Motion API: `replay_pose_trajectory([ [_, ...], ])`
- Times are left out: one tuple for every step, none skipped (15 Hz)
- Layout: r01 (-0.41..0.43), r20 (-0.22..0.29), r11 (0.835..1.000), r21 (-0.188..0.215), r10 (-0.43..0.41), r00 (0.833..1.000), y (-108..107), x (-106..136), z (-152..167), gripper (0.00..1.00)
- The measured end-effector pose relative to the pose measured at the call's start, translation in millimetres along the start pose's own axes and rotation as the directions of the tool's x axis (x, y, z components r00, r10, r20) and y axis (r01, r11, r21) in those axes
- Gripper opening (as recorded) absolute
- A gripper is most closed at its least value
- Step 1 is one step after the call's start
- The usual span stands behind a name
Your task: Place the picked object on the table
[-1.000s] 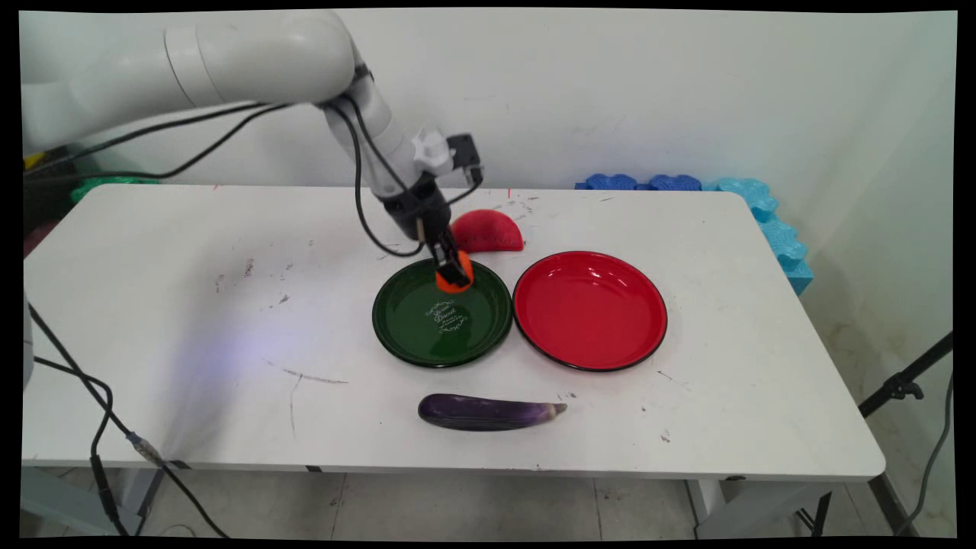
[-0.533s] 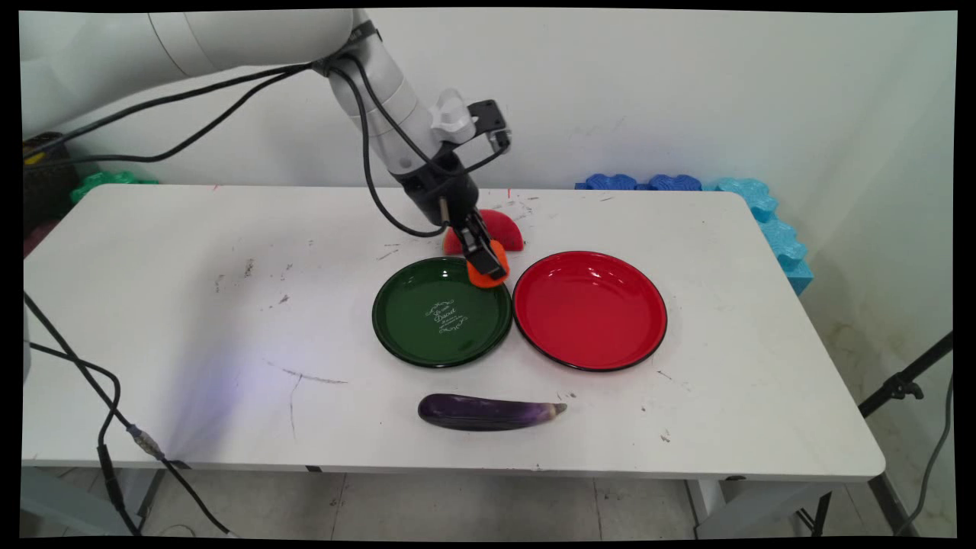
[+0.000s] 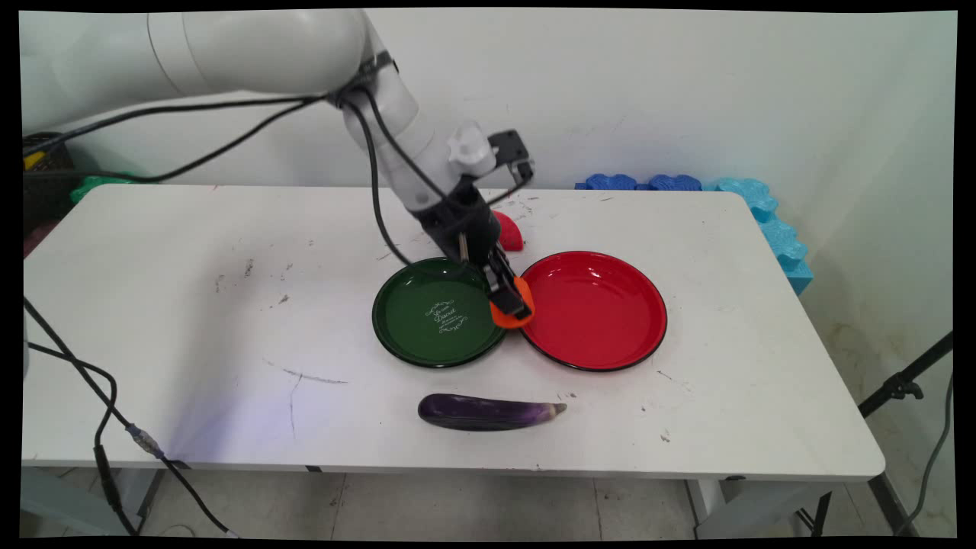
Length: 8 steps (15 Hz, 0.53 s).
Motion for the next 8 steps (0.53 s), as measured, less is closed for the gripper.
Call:
replay_pose_trajectory([
  [-0.002,0.001,1.000,-0.007,0.002,1.000,4.7,-2.5,4.4,0.00],
  [-0.007,0.003,1.000,-0.016,0.008,1.000,11.1,-6.5,10.8,0.00],
  [-0.011,0.003,1.000,-0.022,0.011,1.000,14.6,-9.0,14.6,0.00],
  [-0.017,0.005,0.999,-0.029,0.018,1.000,19.8,-13.2,20.4,0.00],
  [-0.024,0.006,0.999,-0.036,0.024,1.000,25.2,-18.2,27.2,0.00],
  [-0.031,0.006,0.999,-0.041,0.032,0.999,29.8,-22.8,33.7,0.00],
  [-0.038,0.005,0.998,-0.042,0.038,0.999,32.9,-26.4,39.0,0.00],
  [-0.046,0.003,0.998,-0.042,0.046,0.999,36.0,-29.8,44.9,0.00],
])
